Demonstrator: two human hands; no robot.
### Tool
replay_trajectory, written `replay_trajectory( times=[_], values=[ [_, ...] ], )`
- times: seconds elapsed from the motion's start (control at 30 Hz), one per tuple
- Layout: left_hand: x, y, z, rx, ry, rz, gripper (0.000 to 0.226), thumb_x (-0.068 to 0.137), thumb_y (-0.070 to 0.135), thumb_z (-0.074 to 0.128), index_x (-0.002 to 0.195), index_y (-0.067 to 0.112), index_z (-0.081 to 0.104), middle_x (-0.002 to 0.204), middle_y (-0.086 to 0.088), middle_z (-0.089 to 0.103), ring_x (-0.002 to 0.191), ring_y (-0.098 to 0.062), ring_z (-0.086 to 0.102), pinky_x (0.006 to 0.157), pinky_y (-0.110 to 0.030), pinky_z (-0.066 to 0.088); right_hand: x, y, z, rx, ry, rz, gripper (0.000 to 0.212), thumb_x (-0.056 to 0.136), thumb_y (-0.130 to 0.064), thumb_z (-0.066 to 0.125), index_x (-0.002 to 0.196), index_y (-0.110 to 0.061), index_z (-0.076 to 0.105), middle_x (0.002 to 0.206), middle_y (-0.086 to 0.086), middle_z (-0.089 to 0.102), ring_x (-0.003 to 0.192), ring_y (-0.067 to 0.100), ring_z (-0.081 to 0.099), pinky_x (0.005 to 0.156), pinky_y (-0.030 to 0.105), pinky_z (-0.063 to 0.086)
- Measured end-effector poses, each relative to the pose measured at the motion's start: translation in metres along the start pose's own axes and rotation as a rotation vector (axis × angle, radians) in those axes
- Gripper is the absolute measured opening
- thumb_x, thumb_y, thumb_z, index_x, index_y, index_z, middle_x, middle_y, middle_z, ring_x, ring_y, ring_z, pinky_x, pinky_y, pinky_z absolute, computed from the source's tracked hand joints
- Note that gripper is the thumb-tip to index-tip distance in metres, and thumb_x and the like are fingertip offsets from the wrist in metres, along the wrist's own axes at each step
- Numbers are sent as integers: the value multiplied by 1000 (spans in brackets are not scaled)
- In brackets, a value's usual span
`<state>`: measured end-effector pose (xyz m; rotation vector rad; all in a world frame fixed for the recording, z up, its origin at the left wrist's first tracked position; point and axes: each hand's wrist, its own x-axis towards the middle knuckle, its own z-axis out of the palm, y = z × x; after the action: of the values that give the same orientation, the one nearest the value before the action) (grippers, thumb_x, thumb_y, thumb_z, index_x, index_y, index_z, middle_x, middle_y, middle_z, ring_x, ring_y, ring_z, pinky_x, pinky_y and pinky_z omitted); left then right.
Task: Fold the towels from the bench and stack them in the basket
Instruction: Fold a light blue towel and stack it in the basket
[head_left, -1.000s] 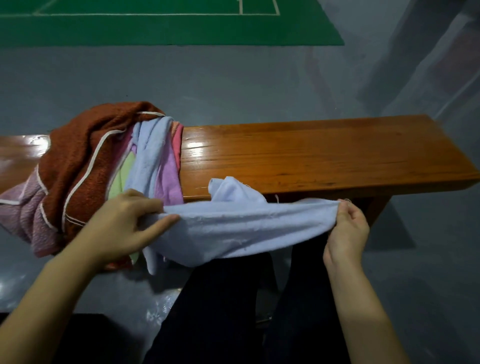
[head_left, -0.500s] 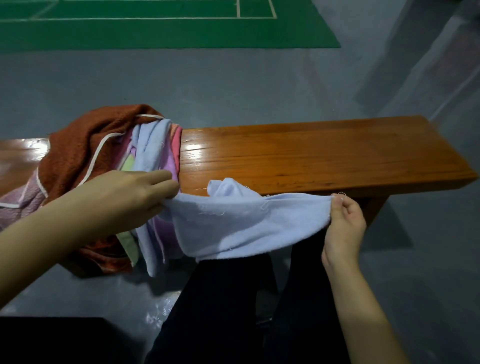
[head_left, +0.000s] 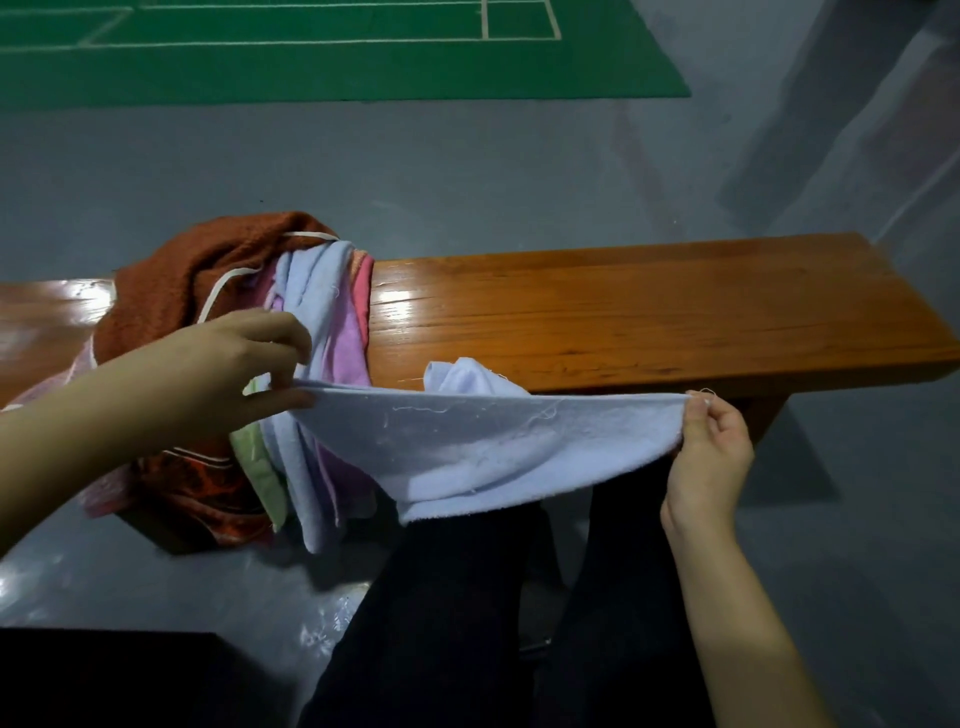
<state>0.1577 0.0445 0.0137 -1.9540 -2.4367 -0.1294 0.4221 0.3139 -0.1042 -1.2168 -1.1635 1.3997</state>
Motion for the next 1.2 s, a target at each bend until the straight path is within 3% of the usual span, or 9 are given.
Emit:
replay_trajectory(
  times=[0.1,0.27,0.37,0.57,0.67,0.77,0.9,1.0,1.2],
  values=[
    [-6,-8,3,-119,51,-236,73,74,84,32,79,19,65,72,12,55,65,-11,53,63,-34,50,3,-3,4,-2,-3,-28,10,99,-18,50,105,-17,58,97,-8,62,86,-2,58,74,9,44],
    [-1,5,-3,-158,136,-274,19,76,12,75,92,15,64,73,7,58,64,-16,57,58,-21,44,9,-15,18,24,-35,-84,11,99,-16,49,108,-14,55,109,1,61,96,5,57,86,15,45],
    [5,4,-11,-268,234,-306,12,78,15,71,80,23,63,79,4,57,70,-12,55,61,-19,42,18,-36,35,54,-43,-133,11,99,-16,48,108,-14,53,109,1,58,95,5,55,79,7,43],
    [25,6,-55,-1011,791,-477,8,75,34,63,70,28,60,63,11,54,62,-7,45,58,-24,38,33,-127,82,128,-75,-307,12,100,-15,47,89,-20,50,91,-2,55,81,3,50,74,11,41],
    [30,12,-91,-898,964,-447,17,84,20,68,71,27,58,61,17,58,61,4,48,61,-16,41,34,-177,89,117,-74,-436,8,99,-14,46,92,-14,51,88,-2,55,77,1,50,70,8,39],
    [23,13,-114,-668,995,-480,21,86,15,67,71,26,59,56,25,57,53,9,44,55,-8,36,31,-203,84,77,-136,-536,4,98,-11,49,95,-10,52,82,-6,54,62,-15,50,64,4,37],
    [9,15,-130,-665,1055,-446,5,87,20,67,83,17,68,59,16,58,55,6,41,54,-11,36,25,-220,73,56,-195,-587,6,97,-14,52,94,-9,55,70,-8,50,51,-11,45,56,6,36],
    [12,4,-122,-738,990,-450,19,89,17,64,81,0,64,71,-7,50,68,-13,40,59,-30,34,31,-220,78,79,-199,-557,10,97,-15,54,87,-15,56,72,-7,53,54,-10,48,58,7,38],
    [66,-19,-88,-832,887,-614,25,94,13,56,70,16,57,62,4,48,60,-7,37,55,-27,32,66,-199,119,71,-168,-348,10,97,-14,53,87,-13,56,85,3,56,77,11,49,64,17,42]
  ],
)
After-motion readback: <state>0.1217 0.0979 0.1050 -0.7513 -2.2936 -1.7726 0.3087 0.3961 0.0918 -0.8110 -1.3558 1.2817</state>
